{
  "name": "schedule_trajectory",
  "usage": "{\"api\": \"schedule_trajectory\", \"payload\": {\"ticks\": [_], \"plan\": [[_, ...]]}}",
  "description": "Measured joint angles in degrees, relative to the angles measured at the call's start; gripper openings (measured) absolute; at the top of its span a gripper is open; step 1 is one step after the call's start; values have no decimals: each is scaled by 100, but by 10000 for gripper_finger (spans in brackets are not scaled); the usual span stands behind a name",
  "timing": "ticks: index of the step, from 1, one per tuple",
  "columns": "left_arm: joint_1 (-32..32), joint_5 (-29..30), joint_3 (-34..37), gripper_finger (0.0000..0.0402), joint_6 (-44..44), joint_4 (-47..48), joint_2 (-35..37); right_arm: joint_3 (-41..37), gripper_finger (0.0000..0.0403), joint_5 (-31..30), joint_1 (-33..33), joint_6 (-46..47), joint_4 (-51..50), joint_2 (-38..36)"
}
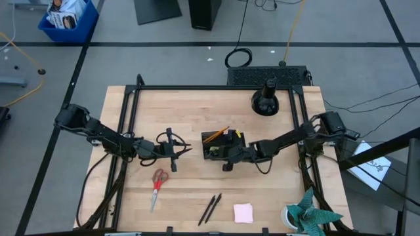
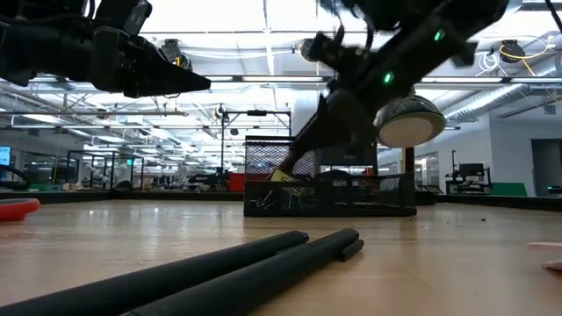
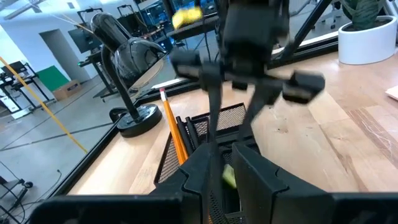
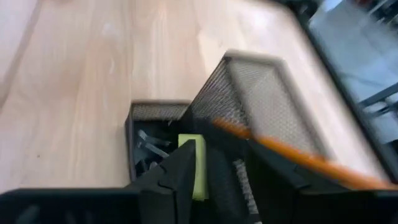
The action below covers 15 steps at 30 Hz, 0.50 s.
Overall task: Pick and place office supplies into organizer
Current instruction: Adjust the black desk organizer
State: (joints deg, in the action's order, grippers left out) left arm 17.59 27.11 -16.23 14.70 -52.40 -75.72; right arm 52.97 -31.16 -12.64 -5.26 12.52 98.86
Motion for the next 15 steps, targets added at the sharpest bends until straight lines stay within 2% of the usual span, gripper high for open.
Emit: {"api": "schedule_trajectory", "payload": {"ticks": [5,8,10,14,15], "plan": [[0,0,0,72,2,4,-1,2,136,-192,-301,-224,-363,-755],[0,1,0,72,4,31,-2,2,122,-246,-431,-114,-1055,-1249],[2,0,0,72,4,32,-1,2,95,-530,-464,218,-1672,-1586],[-1,0,2,72,4,31,-2,2,17,-1380,-449,1144,-2929,-2075],[2,0,0,72,4,33,-2,-1,10,-1522,-425,1387,-3114,-2181]]}}
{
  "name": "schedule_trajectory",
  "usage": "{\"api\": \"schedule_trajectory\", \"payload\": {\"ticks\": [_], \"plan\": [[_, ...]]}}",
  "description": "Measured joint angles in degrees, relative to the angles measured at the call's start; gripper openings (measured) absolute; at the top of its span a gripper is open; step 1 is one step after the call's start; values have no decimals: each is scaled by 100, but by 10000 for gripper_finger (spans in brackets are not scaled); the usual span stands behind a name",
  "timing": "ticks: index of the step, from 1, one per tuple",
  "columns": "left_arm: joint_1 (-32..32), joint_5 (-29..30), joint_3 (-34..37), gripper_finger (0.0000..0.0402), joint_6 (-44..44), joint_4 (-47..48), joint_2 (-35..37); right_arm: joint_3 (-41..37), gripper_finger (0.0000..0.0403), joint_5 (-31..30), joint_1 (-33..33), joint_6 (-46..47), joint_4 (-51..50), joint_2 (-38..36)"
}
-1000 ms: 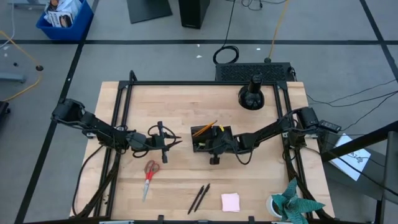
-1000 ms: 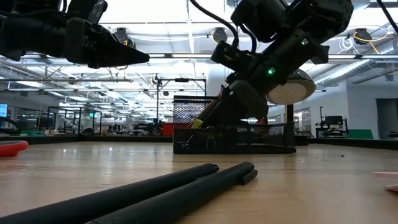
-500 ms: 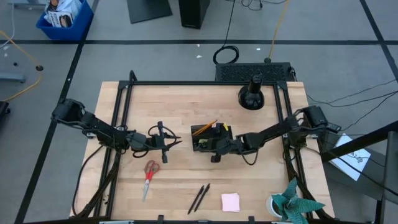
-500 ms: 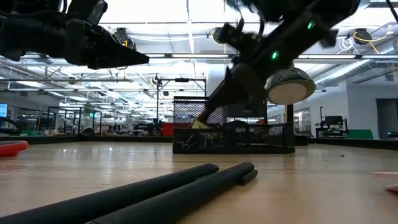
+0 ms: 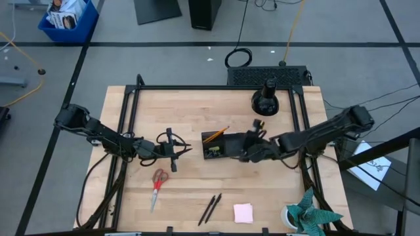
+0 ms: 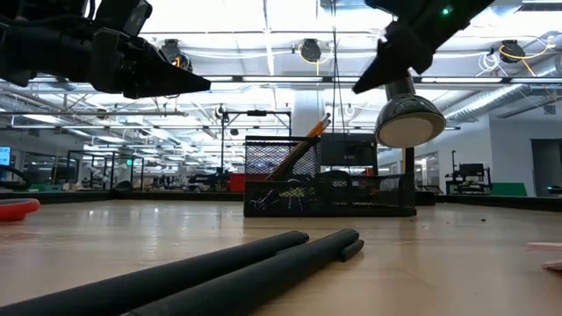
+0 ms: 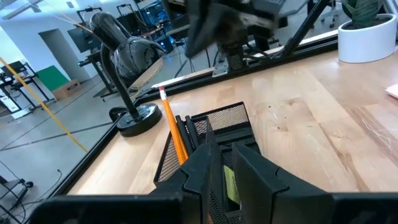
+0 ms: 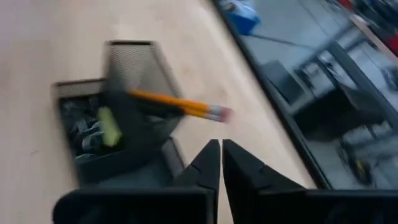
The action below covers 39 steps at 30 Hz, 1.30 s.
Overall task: Pick and place office supplies into organizer
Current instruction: Adjust the black desk organizer
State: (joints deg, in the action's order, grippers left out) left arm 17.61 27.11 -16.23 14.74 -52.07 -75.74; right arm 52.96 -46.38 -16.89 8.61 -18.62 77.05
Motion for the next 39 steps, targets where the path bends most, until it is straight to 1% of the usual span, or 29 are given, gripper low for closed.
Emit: {"api": "schedule_trajectory", "payload": {"ticks": [2,3,7,14,17,22,24,26,31,39], "plan": [[0,0,0,72,0,-2,2,-68,12,-110,109,393,-36,-164],[-2,0,0,72,0,0,2,-135,12,-66,186,474,10,-216],[-2,0,0,72,-9,-1,0,-464,2,603,558,433,186,-204],[-2,0,0,72,-20,1,2,-1079,1,1387,1407,240,1205,110],[0,0,0,72,-4,5,2,-1178,1,1665,1705,223,1387,264],[-7,11,0,72,-3,28,2,-1220,1,1996,2041,131,1408,528],[-24,20,0,72,-11,53,0,-1221,0,2257,2153,88,1484,671],[-31,20,0,72,-17,78,2,-1219,0,2420,2227,86,1504,819],[-33,32,0,72,-77,99,1,-1210,0,2396,2239,123,1624,1029],[-33,37,0,72,-79,103,1,-1207,0,2695,1967,294,1660,1044]]}}
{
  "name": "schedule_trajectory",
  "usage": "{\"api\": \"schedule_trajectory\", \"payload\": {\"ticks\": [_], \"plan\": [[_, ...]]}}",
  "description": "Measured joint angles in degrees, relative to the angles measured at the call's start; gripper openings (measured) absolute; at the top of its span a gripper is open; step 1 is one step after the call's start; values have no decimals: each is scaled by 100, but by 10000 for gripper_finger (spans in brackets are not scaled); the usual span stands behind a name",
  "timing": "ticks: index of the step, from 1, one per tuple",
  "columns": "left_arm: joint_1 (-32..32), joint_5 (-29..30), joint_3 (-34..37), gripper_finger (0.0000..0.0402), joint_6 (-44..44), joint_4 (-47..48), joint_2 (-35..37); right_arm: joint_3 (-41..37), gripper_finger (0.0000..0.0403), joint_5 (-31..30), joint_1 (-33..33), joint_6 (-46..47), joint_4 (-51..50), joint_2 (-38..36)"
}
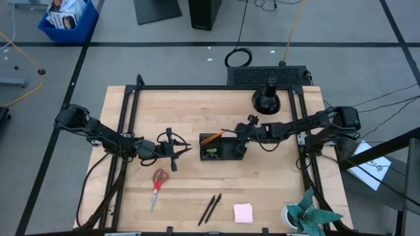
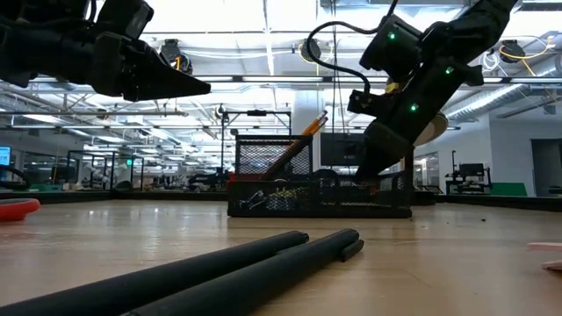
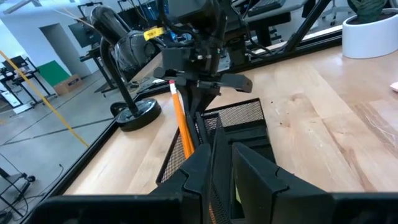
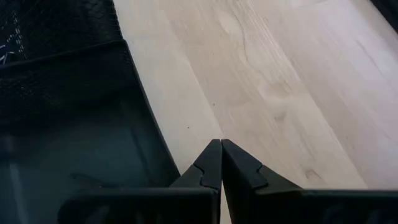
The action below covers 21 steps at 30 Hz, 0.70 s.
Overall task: Pick and place office supplies into organizer
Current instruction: Adjust the black desk organizer, then put the red scissors into the black desk organizer
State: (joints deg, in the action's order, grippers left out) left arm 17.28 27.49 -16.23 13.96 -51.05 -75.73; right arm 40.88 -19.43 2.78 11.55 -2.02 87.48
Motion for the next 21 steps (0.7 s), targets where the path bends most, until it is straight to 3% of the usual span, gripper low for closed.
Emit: {"api": "schedule_trajectory", "payload": {"ticks": [12,21], "plan": [[0,2,0,72,-20,2,-1,-12,0,-312,-103,-203,125,-191],[0,4,0,72,-173,61,-1,-4,0,-453,-471,-761,255,-1475]]}}
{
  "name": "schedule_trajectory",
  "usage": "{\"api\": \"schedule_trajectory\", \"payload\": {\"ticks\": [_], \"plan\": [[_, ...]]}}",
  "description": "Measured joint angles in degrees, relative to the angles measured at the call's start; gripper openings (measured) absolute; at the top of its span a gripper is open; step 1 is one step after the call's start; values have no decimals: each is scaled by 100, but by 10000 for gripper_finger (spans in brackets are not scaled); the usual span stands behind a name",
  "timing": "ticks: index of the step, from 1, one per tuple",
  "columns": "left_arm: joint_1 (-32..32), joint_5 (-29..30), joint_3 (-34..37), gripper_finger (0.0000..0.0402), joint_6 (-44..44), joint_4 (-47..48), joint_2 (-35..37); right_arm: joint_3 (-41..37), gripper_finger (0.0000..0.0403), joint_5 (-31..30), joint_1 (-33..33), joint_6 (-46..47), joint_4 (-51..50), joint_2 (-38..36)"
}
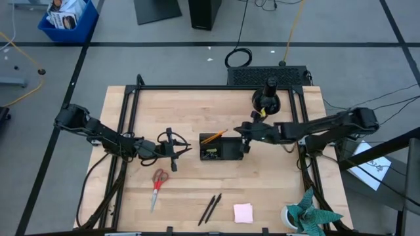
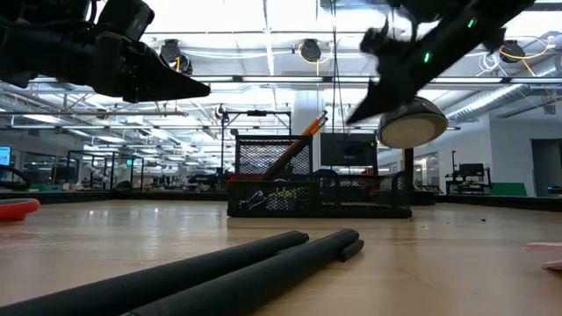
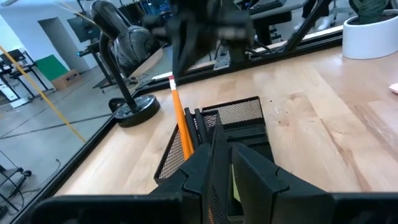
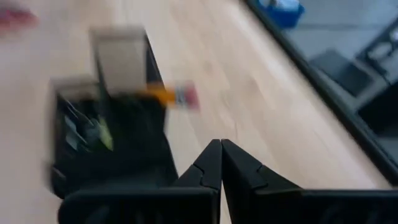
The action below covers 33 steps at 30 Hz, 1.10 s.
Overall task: Pick and place office supplies into organizer
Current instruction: Put the red scissors into the black desk organizer
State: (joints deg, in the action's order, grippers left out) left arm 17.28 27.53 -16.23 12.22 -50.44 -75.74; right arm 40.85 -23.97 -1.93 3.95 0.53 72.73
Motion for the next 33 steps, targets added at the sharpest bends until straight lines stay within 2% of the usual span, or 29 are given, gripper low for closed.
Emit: {"api": "schedule_trajectory", "payload": {"ticks": [5,8,11,13,16,20,24,27,30,33], "plan": [[0,20,0,72,-409,-3,2,3,0,20,-801,218,-37,-616],[16,293,-3,72,-709,90,2,-132,0,13,-1439,438,128,-746],[97,652,-190,72,-1041,634,0,-474,0,17,-2004,447,523,-762],[154,748,-519,72,-1241,1372,1,-746,0,17,-2264,436,927,-761],[235,836,-1297,72,-1745,3051,-3,-1210,0,11,-2485,225,1723,-765],[358,1133,-2517,72,-3066,5369,-3,-1651,0,13,-2507,139,2369,-890],[609,1188,-3474,72,-4398,7199,0,-1880,0,24,-2510,137,2411,-1098],[985,1368,-3929,72,-5239,8107,0,-2000,0,262,-2516,108,2440,-1307],[1365,1519,-4156,72,-6042,8515,0,-2108,0,626,-2520,-16,2406,-1479],[1718,1670,-4175,72,-6916,8806,0,-2162,0,711,-2519,-34,2360,-1638]]}}
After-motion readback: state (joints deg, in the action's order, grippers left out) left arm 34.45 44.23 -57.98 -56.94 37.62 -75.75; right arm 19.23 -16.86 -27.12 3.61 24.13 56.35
